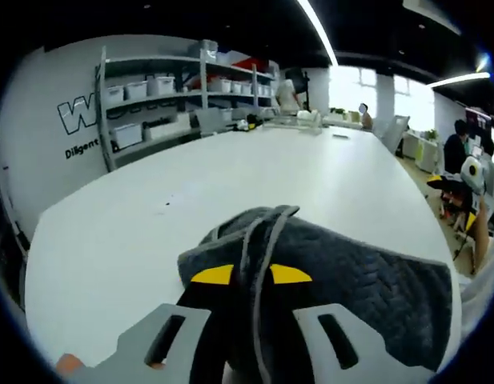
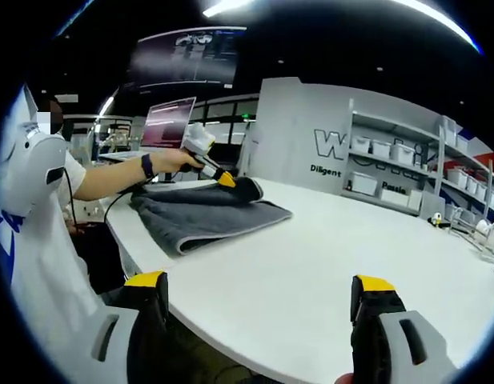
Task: Open the folded towel by lifting each exposed corner and separating the folded layers until the towel lies flat within the target outline without major curled edges
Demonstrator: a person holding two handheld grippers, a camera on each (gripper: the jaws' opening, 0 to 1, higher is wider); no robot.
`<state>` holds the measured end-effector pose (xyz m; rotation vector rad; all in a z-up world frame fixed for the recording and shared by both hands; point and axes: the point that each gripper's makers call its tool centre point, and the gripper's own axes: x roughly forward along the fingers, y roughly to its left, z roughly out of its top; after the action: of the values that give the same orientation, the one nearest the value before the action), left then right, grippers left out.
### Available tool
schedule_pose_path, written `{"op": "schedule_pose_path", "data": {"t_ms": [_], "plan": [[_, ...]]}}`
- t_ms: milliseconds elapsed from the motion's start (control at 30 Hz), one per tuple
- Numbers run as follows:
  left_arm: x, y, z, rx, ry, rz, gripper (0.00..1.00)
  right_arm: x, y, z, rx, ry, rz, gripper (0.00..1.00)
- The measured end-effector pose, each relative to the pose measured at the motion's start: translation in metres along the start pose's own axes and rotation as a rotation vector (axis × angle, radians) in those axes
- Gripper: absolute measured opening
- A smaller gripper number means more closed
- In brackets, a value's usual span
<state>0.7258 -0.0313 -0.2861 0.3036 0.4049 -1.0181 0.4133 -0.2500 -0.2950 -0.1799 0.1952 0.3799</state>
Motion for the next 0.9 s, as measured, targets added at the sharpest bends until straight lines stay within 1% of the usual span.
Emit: {"op": "schedule_pose_path", "data": {"t_ms": [33, 67, 100, 133, 167, 200, 233, 333, 367, 433, 467, 567, 633, 667, 767, 833, 867, 900], "plan": [[-0.004, 0.002, 0.001, 0.011, -0.005, 0.01, 0.05, 0.0, 0.0, 0.001, 0.001, -0.003, 0.0, 0.96], [-0.01, 0.005, 0.002, 0.017, -0.015, 0.041, 0.05, 0.0, -0.001, 0.001, 0.002, -0.004, -0.001, 0.96], [-0.015, 0.012, 0.002, 0.022, -0.013, 0.087, 0.04, 0.0, -0.002, 0.001, 0.003, -0.004, -0.002, 0.96], [-0.023, 0.023, 0.003, 0.048, -0.008, 0.155, 0.04, 0.001, -0.003, 0.0, 0.006, -0.002, -0.004, 0.96], [-0.029, 0.03, 0.003, 0.058, 0.0, 0.203, 0.04, 0.002, -0.003, -0.001, 0.008, 0.0, -0.005, 0.96], [-0.04, 0.042, 0.003, 0.088, 0.017, 0.286, 0.04, 0.002, -0.004, -0.002, 0.01, 0.003, -0.005, 0.96], [-0.049, 0.05, 0.004, 0.108, 0.027, 0.339, 0.04, 0.003, -0.004, -0.003, 0.012, 0.006, -0.004, 0.96], [-0.073, 0.074, -0.003, 0.153, 0.09, 0.501, 0.04, 0.005, -0.004, -0.004, 0.015, 0.01, 0.001, 0.96], [-0.081, 0.08, -0.006, 0.172, 0.123, 0.547, 0.04, 0.005, -0.004, -0.003, 0.016, 0.01, 0.003, 0.96], [-0.092, 0.093, -0.017, 0.213, 0.2, 0.62, 0.04, 0.007, -0.003, -0.003, 0.014, 0.009, 0.006, 0.96], [-0.096, 0.098, -0.021, 0.229, 0.222, 0.651, 0.05, 0.007, -0.003, -0.002, 0.014, 0.008, 0.008, 0.96], [-0.096, 0.105, -0.034, 0.255, 0.271, 0.675, 0.05, 0.008, -0.001, -0.001, 0.012, 0.004, 0.014, 0.96], [-0.092, 0.106, -0.042, 0.293, 0.302, 0.676, 0.05, 0.008, 0.0, -0.001, 0.012, 0.004, 0.015, 0.96], [-0.091, 0.113, -0.038, 0.295, 0.314, 0.676, 0.05, 0.008, 0.0, -0.001, 0.012, 0.005, 0.014, 0.96], [-0.089, 0.115, -0.038, 0.292, 0.31, 0.675, 0.06, 0.006, -0.001, -0.003, 0.015, 0.01, 0.009, 0.96], [-0.09, 0.117, -0.037, 0.295, 0.312, 0.686, 0.09, 0.004, -0.002, -0.003, 0.017, 0.012, 0.004, 0.96], [-0.092, 0.119, -0.035, 0.317, 0.314, 0.707, 0.12, 0.004, -0.003, -0.003, 0.018, 0.011, 0.001, 0.96], [-0.096, 0.12, -0.029, 0.362, 0.315, 0.73, 0.16, 0.003, -0.003, -0.003, 0.019, 0.011, -0.001, 0.96]]}}
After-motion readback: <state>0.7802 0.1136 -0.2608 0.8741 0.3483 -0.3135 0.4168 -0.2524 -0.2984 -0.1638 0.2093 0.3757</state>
